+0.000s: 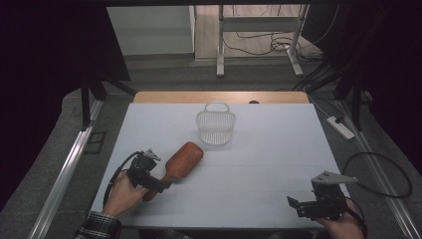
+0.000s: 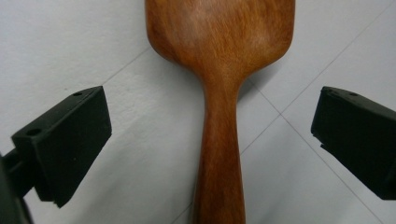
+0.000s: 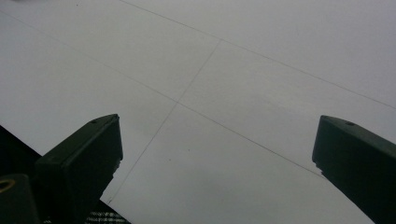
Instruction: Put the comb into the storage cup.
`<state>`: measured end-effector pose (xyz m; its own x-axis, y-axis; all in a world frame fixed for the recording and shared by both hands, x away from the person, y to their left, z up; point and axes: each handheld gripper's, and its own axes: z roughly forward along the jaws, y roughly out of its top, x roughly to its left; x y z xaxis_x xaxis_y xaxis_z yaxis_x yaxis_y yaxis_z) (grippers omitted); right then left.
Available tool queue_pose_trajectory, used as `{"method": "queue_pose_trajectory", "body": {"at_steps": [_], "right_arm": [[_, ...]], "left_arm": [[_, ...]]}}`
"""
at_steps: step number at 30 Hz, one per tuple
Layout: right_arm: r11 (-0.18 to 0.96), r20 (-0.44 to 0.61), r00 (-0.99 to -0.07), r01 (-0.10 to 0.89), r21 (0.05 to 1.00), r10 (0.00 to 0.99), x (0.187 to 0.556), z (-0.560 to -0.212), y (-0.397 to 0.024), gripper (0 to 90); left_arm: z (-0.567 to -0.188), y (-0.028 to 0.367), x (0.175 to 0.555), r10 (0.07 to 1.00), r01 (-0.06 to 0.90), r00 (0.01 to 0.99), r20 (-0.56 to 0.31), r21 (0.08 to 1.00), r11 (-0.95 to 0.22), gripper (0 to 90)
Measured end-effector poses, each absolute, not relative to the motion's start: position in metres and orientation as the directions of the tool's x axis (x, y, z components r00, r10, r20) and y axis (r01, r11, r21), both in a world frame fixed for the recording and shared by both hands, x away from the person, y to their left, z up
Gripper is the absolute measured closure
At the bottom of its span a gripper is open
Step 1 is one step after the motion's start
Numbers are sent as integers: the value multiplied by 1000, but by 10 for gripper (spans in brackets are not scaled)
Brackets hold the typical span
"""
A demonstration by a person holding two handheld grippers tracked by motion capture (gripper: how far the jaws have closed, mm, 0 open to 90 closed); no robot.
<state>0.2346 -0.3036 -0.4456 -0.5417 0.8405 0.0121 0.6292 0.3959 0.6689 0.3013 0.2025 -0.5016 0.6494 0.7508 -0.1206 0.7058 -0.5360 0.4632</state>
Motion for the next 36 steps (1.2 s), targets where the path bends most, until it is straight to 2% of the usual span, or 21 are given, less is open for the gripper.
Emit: {"method": "queue_pose_trajectory", "body": {"at_steps": [22,24,28,31,36], "right_arm": [[406,6,-547,628,664,837,235,-446,-303,21],[407,5,-548,628,663,836,235,-446,-303,22],[410,3,-549,627,662,836,235,-446,-302,23],[411,3,-550,627,662,835,235,-446,-303,22],[412,4,-551,628,660,834,235,-446,-302,23]], "left_arm": [[-510,192,306,763,739,636,-118,377,-558,5],[-509,191,304,764,732,639,-85,371,-571,48],[-507,189,302,759,720,648,-64,377,-583,225],[-506,190,302,759,721,647,-65,374,-583,358],[-507,190,303,760,729,644,-81,364,-579,509]]}}
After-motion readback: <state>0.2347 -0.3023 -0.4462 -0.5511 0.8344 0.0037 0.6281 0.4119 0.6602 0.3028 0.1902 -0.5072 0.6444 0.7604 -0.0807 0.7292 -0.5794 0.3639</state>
